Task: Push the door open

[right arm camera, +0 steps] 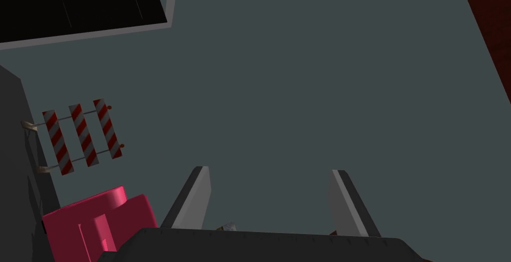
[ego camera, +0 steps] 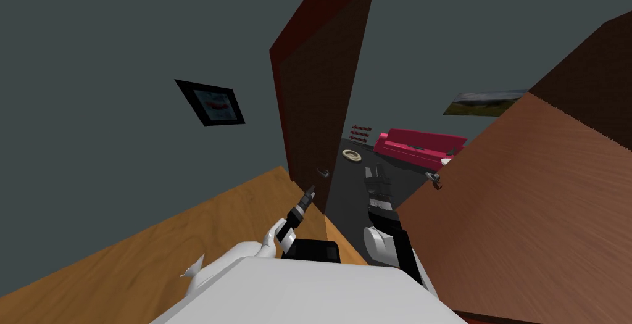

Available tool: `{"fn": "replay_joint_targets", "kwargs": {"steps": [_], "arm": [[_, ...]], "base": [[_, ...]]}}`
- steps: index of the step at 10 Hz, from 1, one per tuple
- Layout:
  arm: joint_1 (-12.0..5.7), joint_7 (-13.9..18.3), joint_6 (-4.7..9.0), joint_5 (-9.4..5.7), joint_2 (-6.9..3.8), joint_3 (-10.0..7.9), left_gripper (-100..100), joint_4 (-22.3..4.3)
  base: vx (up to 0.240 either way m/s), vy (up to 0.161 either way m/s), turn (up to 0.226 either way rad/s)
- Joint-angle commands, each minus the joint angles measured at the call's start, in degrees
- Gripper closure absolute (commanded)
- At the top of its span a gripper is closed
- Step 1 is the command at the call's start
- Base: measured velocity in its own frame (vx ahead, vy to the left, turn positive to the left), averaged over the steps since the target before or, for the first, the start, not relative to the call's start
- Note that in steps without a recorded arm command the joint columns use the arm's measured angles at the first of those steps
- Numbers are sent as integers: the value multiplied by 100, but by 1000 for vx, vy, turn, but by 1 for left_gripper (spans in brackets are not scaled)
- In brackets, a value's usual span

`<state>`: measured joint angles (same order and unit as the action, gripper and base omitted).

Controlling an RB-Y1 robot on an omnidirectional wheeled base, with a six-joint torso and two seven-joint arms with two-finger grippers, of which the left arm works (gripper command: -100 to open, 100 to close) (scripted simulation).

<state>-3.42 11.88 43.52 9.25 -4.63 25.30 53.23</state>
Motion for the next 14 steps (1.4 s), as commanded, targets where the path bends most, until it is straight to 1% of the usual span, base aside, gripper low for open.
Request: {"fn": "replay_joint_targets", "kwargs": {"steps": [1,5,7,8,9,11,12,13,14], "arm": [[-89,49,48,20,8,50,-100,-217],[-249,134,142,67,37,162,-100,-641],[-323,173,186,88,52,214,-100,-837],[-377,202,217,104,66,251,-100,-980],[-377,202,217,104,66,251,-100,-980],[-428,229,248,119,79,287,-100,-1116],[-428,229,248,119,79,287,-100,-1116],[-454,243,263,126,86,305,-100,-1185],[-454,243,263,126,86,305,-100,-1185]], "base": [[84,46,-36],[83,38,-19],[67,-4,-7],[54,8,-14],[53,3,10],[80,12,-35],[28,5,5],[24,2,66],[13,0,37]]}}
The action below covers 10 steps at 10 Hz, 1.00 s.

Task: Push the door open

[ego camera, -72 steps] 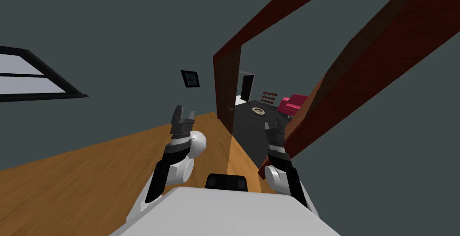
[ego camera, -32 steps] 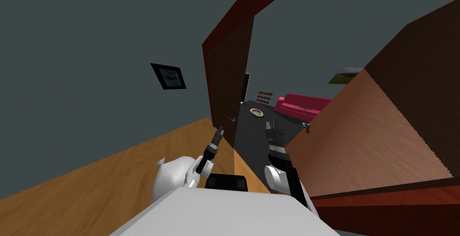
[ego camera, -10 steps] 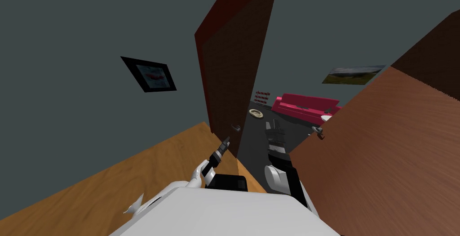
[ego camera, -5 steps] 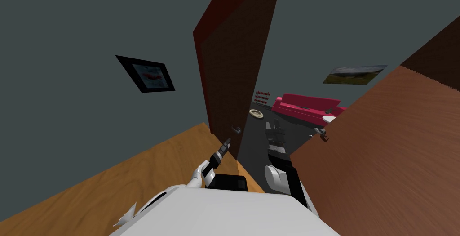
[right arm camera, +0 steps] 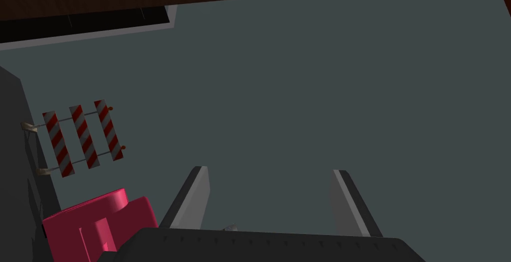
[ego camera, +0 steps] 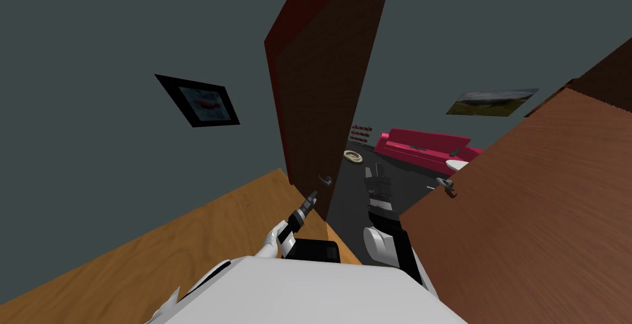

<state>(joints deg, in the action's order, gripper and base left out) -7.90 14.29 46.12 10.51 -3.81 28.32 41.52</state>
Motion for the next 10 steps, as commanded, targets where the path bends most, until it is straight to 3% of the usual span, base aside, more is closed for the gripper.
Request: {"fn": "replay_joint_targets", "kwargs": {"steps": [1,8,9,10], "arm": [[-6,1,2,1,4,2,-100,-14],[-6,1,2,1,4,2,-100,-14],[3,50,15,19,-67,47,-100,-39],[5,57,17,21,-69,54,-100,-42]], "base": [[-8,0,-34],[0,0,-2],[44,-4,19],[88,-11,-36]]}}
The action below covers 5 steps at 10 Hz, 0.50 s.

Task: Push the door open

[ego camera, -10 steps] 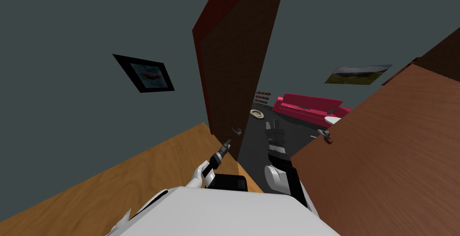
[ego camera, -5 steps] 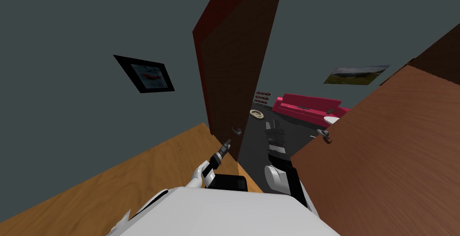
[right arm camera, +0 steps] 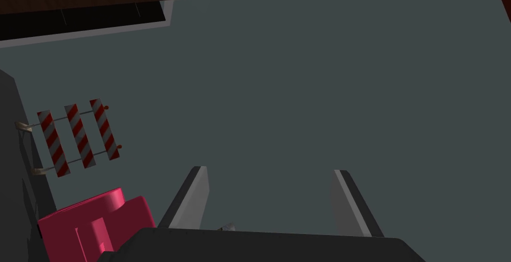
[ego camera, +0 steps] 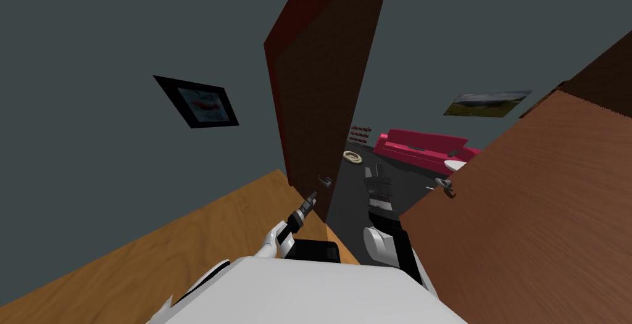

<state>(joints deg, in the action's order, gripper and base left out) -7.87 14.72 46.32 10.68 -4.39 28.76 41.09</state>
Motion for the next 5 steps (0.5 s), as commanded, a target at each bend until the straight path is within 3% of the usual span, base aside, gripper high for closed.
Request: {"fn": "replay_joint_targets", "kwargs": {"steps": [1,5], "arm": [[4,21,-1,6,-12,16,-100,-3],[7,36,3,12,-7,30,-100,-11]], "base": [[65,4,-41],[27,5,-7]]}}
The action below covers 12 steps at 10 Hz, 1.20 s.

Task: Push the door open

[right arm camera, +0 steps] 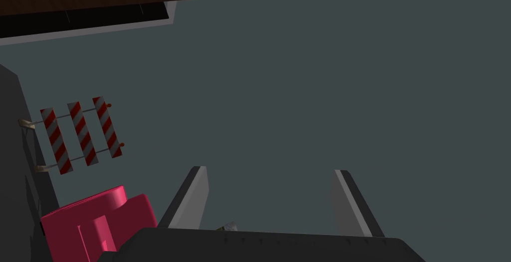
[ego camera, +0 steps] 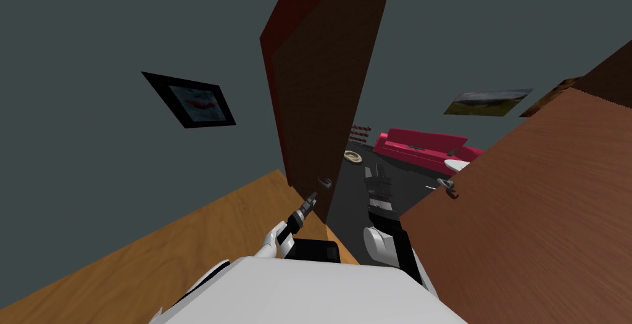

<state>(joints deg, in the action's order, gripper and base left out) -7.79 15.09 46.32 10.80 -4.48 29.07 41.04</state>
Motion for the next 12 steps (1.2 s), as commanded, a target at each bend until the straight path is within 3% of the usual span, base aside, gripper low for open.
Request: {"fn": "replay_joint_targets", "kwargs": {"steps": [1,3,10,11,12], "arm": [[-1,2,4,1,5,3,-100,-8],[-15,-22,4,-10,1,-25,-100,-38],[-48,-90,-5,-42,76,-101,-100,-110],[-48,-90,-5,-42,76,-101,100,-110],[-48,-90,-5,-42,76,-101,100,-110]], "base": [[18,5,-5],[44,-25,-20],[162,-90,-26],[-6,3,3],[-20,14,-13]]}}
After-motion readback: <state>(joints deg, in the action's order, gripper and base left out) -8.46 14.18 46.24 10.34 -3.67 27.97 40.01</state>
